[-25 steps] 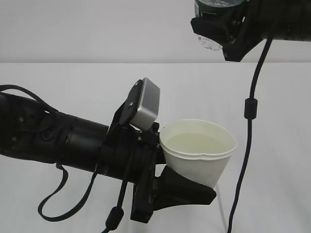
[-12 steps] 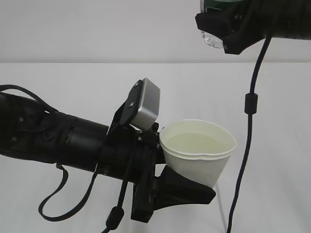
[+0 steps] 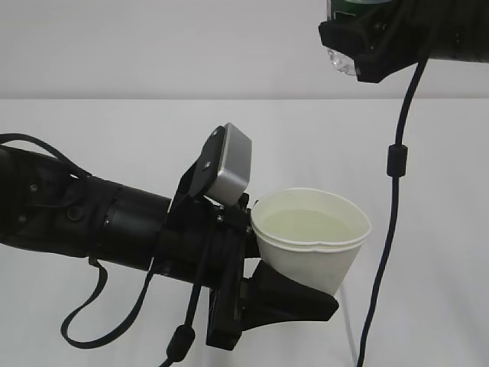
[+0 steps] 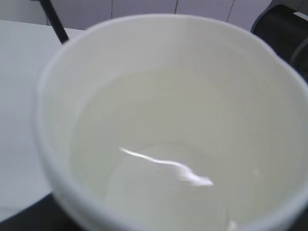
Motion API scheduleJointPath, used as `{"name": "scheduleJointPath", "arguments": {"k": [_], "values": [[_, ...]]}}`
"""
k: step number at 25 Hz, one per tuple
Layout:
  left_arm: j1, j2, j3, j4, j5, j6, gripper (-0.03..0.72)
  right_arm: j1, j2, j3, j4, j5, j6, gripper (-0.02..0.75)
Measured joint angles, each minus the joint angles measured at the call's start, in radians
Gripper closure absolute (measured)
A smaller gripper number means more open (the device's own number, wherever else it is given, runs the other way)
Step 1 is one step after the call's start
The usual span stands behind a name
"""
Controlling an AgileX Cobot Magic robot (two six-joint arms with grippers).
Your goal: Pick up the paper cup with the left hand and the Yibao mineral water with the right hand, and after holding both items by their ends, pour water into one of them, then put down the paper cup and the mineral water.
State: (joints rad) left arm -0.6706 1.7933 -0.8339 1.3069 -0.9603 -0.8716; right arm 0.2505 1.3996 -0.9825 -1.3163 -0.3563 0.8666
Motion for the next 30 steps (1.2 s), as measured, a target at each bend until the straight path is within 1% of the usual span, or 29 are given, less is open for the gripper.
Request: {"name": "scheduleJointPath", "arguments": {"k": [11, 21, 28, 30], "values": [[0.0, 0.0, 0.0, 0.0, 0.0, 0.0, 0.256, 0.0, 0.019, 0.0, 0.006, 0.088, 0.001, 0.323], [0.0, 0.0, 0.0, 0.0, 0.026, 0.0, 0.256, 0.0, 0.129, 0.0, 0.007, 0.09, 0.001, 0.323], [0.0, 0.0, 0.0, 0.0, 0.032, 0.0, 0.256, 0.0, 0.161, 0.0, 0.009, 0.092, 0.001, 0.323], [0.0, 0.0, 0.0, 0.0, 0.032, 0.0, 0.256, 0.0, 0.161, 0.0, 0.025, 0.092, -0.005, 0.323]]}}
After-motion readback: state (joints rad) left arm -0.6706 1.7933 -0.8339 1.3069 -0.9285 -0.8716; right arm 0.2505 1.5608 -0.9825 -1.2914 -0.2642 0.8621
